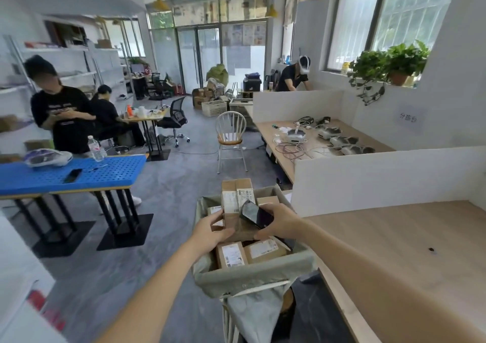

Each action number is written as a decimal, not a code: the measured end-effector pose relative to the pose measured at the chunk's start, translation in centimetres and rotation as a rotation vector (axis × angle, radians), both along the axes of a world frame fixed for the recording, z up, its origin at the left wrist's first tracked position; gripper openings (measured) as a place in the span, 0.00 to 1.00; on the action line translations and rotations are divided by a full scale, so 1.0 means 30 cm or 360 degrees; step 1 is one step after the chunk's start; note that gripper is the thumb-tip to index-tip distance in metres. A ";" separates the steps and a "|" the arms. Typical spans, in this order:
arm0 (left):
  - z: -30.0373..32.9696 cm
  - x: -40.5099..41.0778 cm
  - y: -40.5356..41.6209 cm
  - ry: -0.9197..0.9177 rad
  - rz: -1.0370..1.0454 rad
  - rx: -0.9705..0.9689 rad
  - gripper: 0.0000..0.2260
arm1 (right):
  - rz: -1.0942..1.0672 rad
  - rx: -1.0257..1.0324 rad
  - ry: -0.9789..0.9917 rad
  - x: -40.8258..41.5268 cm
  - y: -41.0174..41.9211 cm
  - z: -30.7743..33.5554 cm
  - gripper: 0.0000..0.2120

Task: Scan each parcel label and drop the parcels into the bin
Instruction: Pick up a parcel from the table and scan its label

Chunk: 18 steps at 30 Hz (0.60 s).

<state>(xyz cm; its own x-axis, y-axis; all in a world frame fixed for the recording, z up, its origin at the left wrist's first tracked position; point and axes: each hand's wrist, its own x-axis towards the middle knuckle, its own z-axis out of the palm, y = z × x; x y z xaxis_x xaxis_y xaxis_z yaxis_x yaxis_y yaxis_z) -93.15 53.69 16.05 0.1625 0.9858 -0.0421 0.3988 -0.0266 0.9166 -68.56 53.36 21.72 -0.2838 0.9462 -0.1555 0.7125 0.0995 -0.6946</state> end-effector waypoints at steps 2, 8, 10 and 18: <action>-0.052 -0.011 0.089 -0.0009 0.0027 -0.0034 0.33 | 0.0050 -0.0053 -0.0024 -0.023 0.129 -0.056 0.35; -0.264 -0.053 0.292 -0.0081 0.0182 -0.0210 0.33 | 0.0235 -0.0217 -0.0148 -0.097 0.438 -0.280 0.29; -0.325 -0.058 0.318 -0.0125 0.0215 -0.0272 0.33 | 0.0264 -0.0303 -0.0151 -0.114 0.498 -0.353 0.33; -0.637 -0.115 0.391 -0.0116 0.0366 -0.0607 0.42 | 0.0356 -0.0579 -0.0295 -0.181 0.613 -0.654 0.40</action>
<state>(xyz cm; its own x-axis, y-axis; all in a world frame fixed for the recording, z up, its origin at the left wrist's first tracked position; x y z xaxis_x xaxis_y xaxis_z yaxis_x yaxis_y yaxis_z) -96.60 65.42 -3.08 -0.0432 0.9129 -0.4059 0.2890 0.4003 0.8696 -73.97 71.74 2.11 -0.4108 0.7393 -0.5335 0.8167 0.0382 -0.5759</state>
